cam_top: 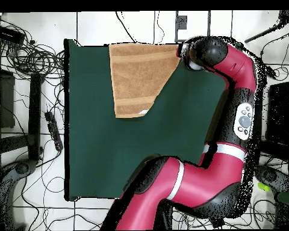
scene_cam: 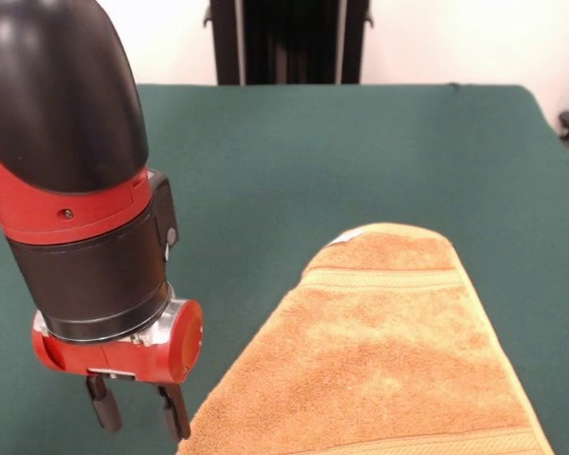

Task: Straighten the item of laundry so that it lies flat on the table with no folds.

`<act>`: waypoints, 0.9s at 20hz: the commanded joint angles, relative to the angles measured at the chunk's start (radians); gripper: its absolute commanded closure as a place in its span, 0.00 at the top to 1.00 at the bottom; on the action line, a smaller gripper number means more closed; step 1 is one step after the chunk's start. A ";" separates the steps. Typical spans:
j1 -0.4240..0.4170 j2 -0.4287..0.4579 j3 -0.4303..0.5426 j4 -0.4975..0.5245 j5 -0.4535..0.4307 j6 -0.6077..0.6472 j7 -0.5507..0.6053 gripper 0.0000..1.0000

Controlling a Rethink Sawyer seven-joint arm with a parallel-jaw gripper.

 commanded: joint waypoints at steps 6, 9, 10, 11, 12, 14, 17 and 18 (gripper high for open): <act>0.001 0.012 0.123 0.127 0.045 0.087 0.043 1.00; 0.012 0.041 0.108 0.051 0.041 0.154 0.054 1.00; 0.012 0.036 0.103 0.042 0.041 0.180 0.055 1.00; 0.014 0.032 0.097 0.029 0.042 0.210 0.060 1.00; 0.014 0.031 0.092 0.013 0.044 0.239 0.064 1.00; 0.020 0.036 0.075 -0.025 0.040 0.287 0.080 1.00; 0.035 0.051 0.058 -0.069 0.032 0.309 0.098 1.00; 0.041 0.060 0.057 -0.076 0.027 0.289 0.106 1.00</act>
